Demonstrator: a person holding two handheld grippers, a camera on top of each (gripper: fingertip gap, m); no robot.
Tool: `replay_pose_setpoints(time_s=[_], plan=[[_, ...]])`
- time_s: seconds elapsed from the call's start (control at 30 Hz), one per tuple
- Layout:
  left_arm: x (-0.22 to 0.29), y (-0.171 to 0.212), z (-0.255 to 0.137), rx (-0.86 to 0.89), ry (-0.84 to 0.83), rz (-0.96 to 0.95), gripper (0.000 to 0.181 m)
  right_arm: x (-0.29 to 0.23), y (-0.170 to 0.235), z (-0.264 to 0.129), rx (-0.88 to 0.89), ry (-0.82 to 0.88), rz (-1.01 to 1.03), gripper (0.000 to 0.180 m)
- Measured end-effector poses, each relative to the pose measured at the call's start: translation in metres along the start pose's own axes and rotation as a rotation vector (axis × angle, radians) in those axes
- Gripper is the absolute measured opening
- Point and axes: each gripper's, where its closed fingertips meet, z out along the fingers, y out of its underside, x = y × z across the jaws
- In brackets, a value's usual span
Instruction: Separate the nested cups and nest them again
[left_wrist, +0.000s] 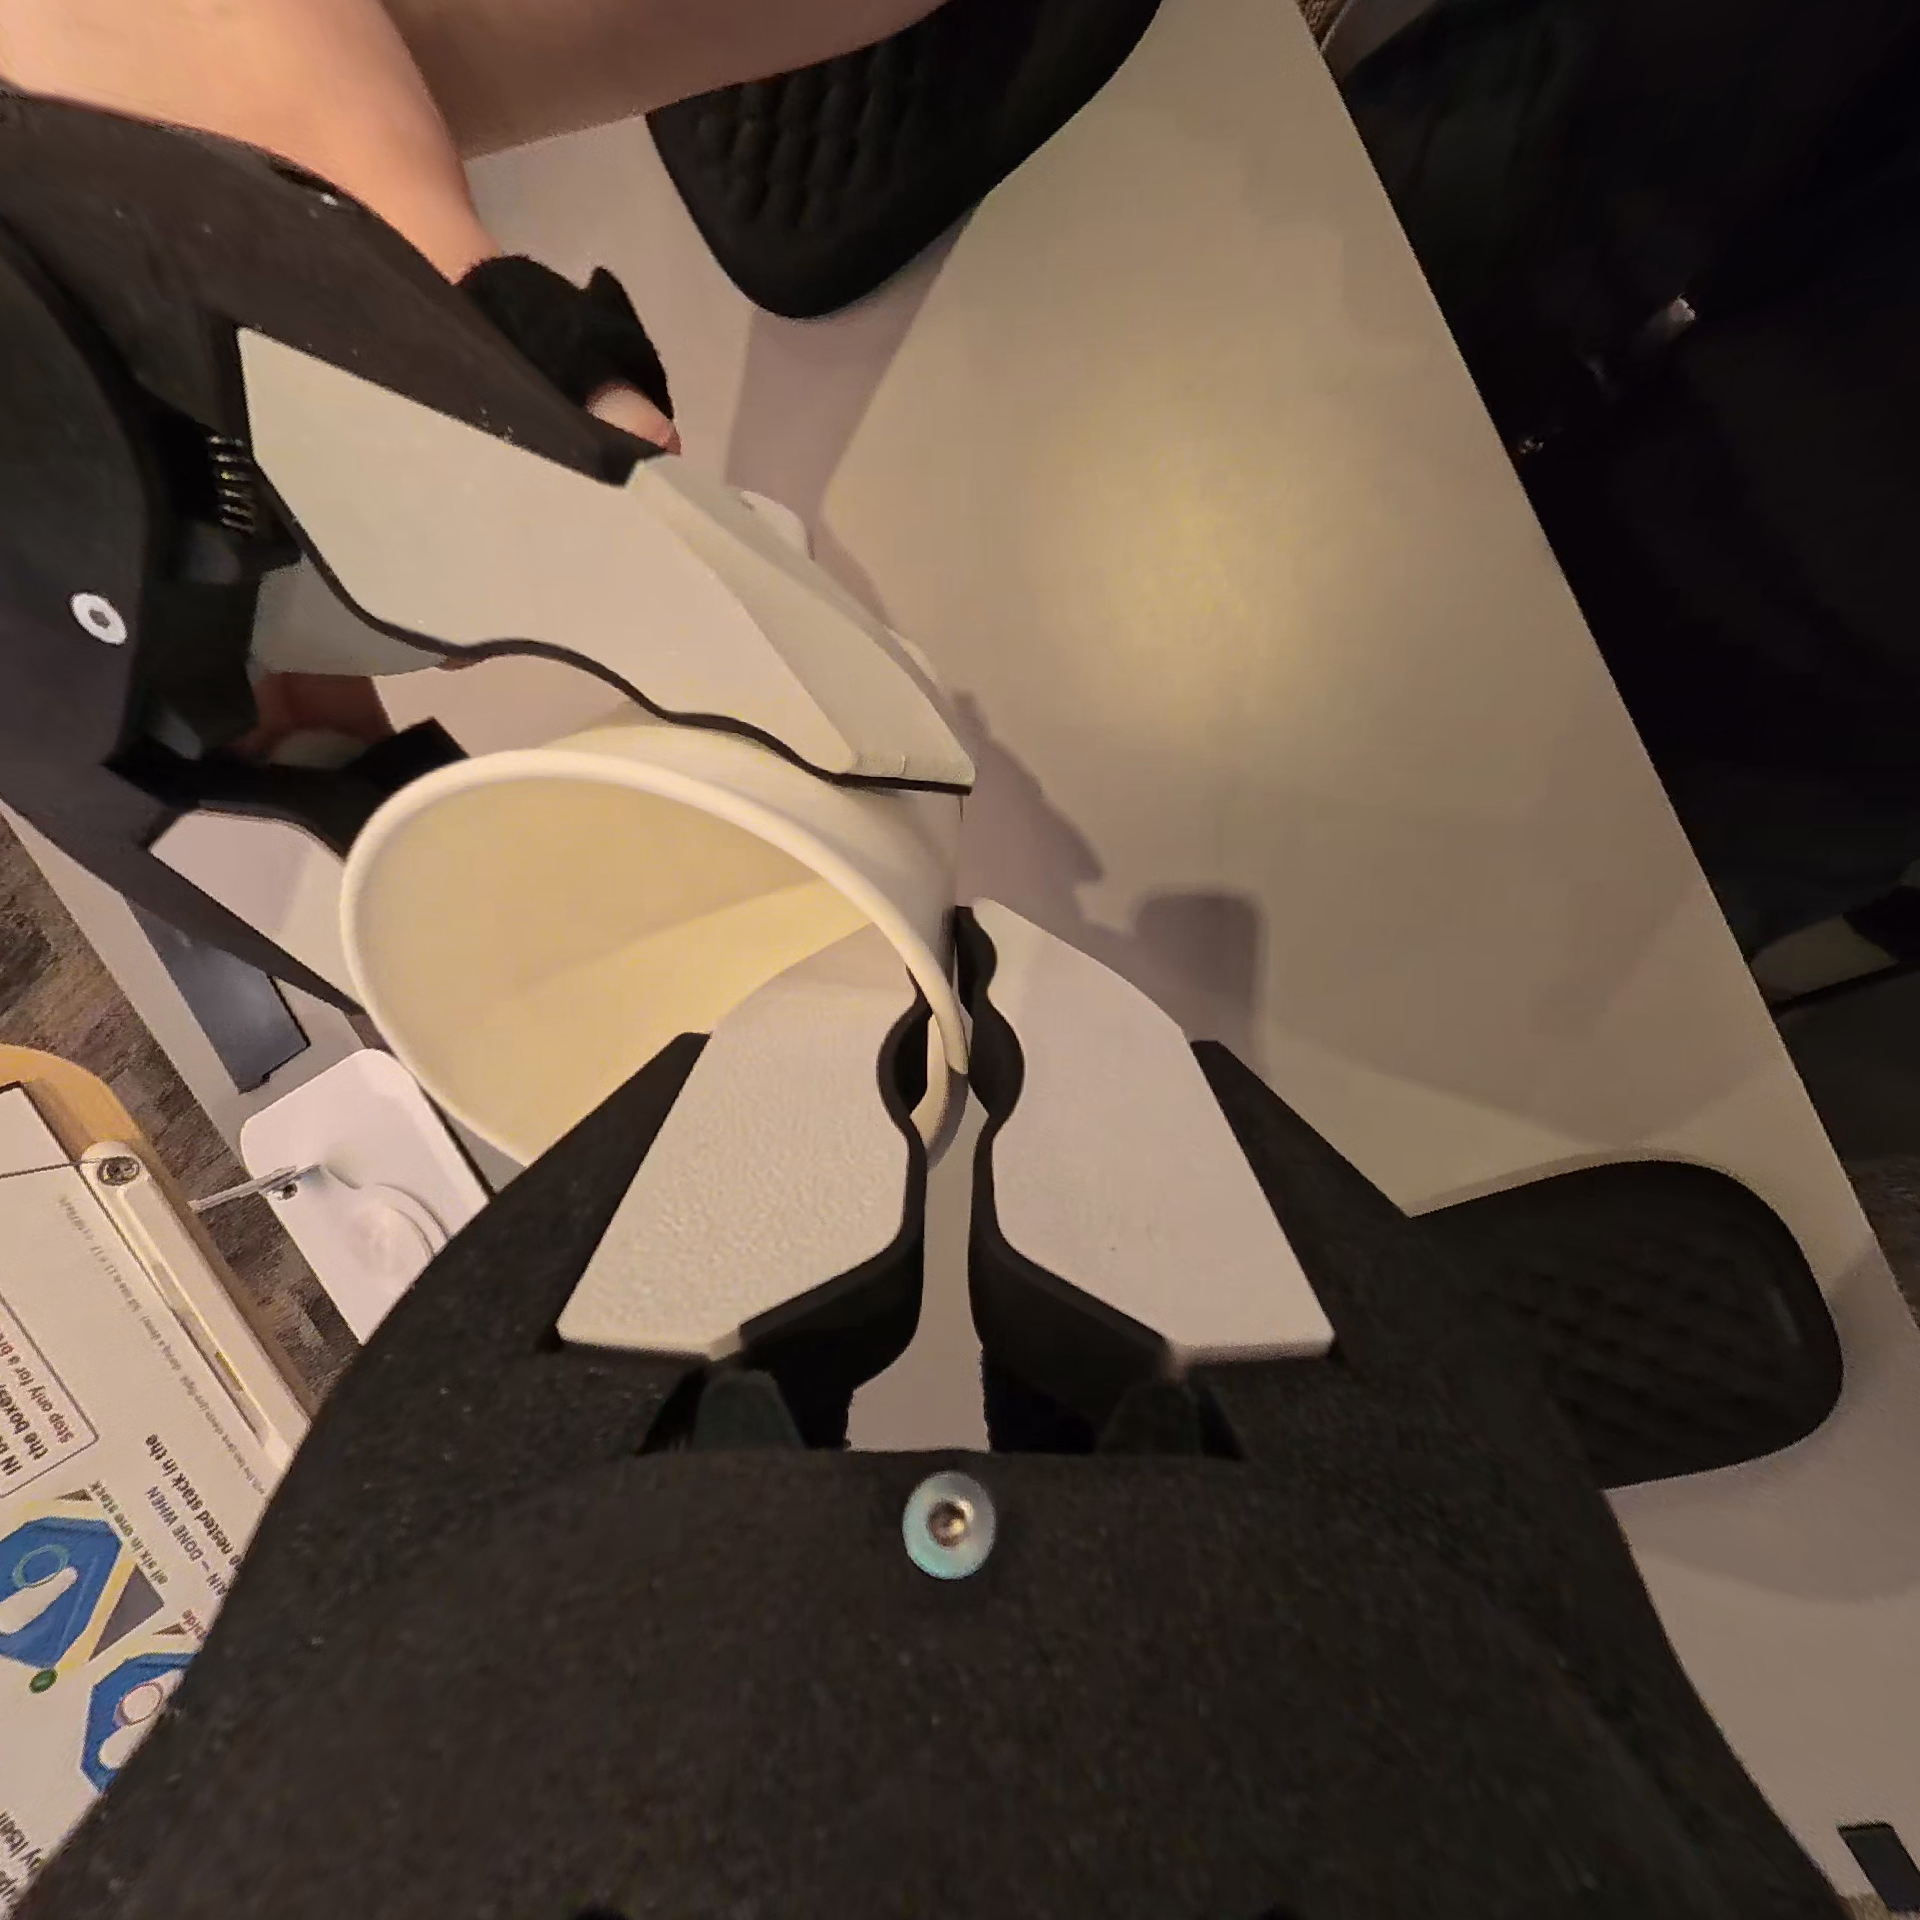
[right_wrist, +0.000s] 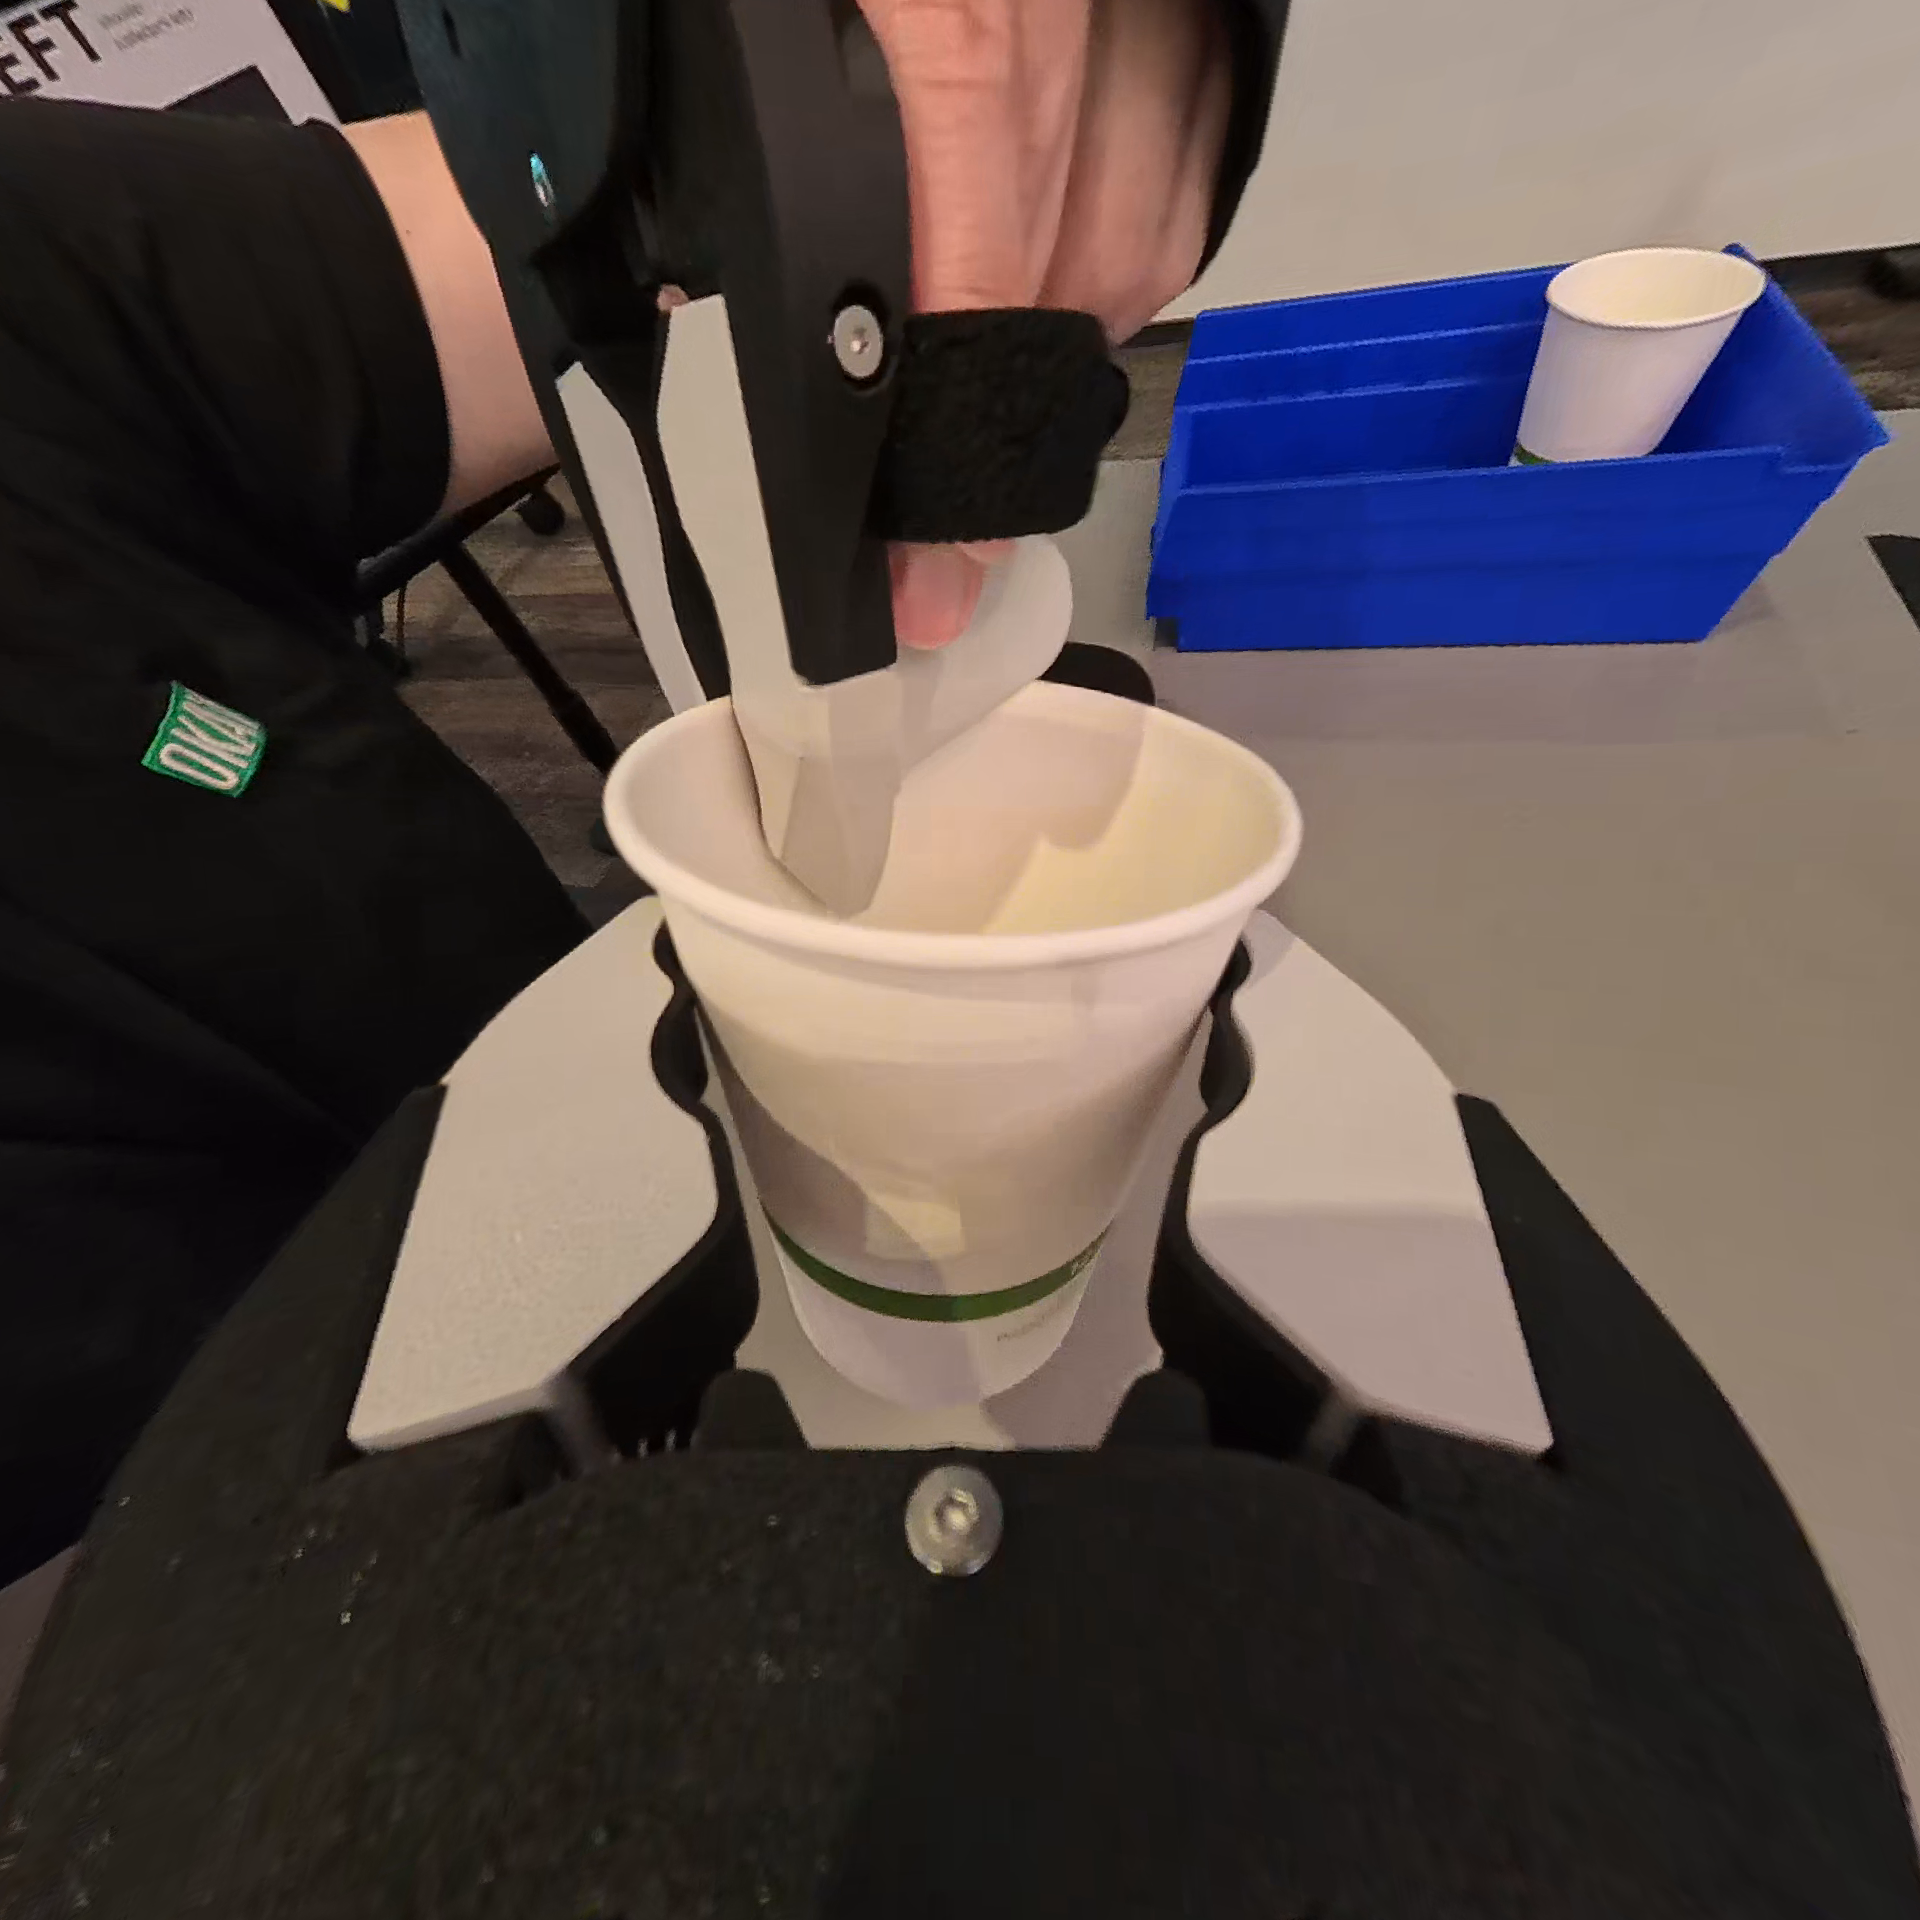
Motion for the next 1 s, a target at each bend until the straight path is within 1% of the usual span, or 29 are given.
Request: replay_pose_setpoints(time_s=[0.17, 0.27, 0.3, 0.33, 0.4, 0.47, 0.53, 0.63, 0.7, 0.77, 0.87, 0.93, 1.0], plan=[[0.005, -0.001, 0.003, -0.007, 0.014, 0.006, 0.002, -0.003, 0.005, 0.003, -0.037, -0.034, -0.003, 0.093], [0.005, -0.002, 0.004, -0.007, 0.000, 0.007, 0.004, -0.005, 0.006, 0.004, -0.026, -0.070, 0.003, 0.092], [0.003, -0.003, 0.004, -0.005, -0.018, -0.002, 0.009, -0.005, 0.005, 0.004, -0.020, -0.076, 0.008, 0.091], [0.000, -0.002, 0.004, -0.005, -0.038, -0.017, 0.020, -0.004, 0.005, 0.004, -0.018, -0.082, 0.016, 0.091], [-0.005, -0.002, 0.003, -0.003, -0.068, -0.053, 0.037, -0.003, 0.006, 0.005, -0.019, -0.082, 0.024, 0.091], [-0.008, -0.003, 0.001, 0.013, -0.101, -0.074, 0.044, -0.001, 0.009, 0.006, -0.034, -0.075, 0.032, 0.091], [-0.014, -0.005, -0.004, 0.042, -0.158, -0.091, 0.055, 0.002, 0.012, 0.006, -0.046, -0.066, 0.040, 0.091], [-0.025, -0.007, -0.020, 0.095, -0.267, -0.129, 0.074, 0.010, 0.017, 0.003, -0.054, -0.045, 0.061, 0.092], [-0.032, -0.003, -0.035, 0.121, -0.342, -0.178, 0.080, 0.022, 0.025, -0.005, -0.074, -0.007, 0.085, 0.092], [-0.034, -0.001, -0.052, 0.192, -0.393, -0.240, 0.082, 0.036, 0.034, -0.022, -0.085, 0.047, 0.119, 0.092], [-0.033, 0.009, -0.073, 0.295, -0.482, -0.355, 0.088, 0.053, 0.037, -0.063, -0.034, 0.130, 0.218, 0.092], [-0.035, 0.028, -0.087, 0.359, -0.614, -0.460, 0.094, 0.059, 0.030, -0.101, 0.026, 0.239, 0.223, 0.092], [-0.030, 0.053, -0.096, 0.450, -0.716, -0.587, 0.089, 0.061, 0.022, -0.151, 0.095, 0.416, 0.151, 0.092]])
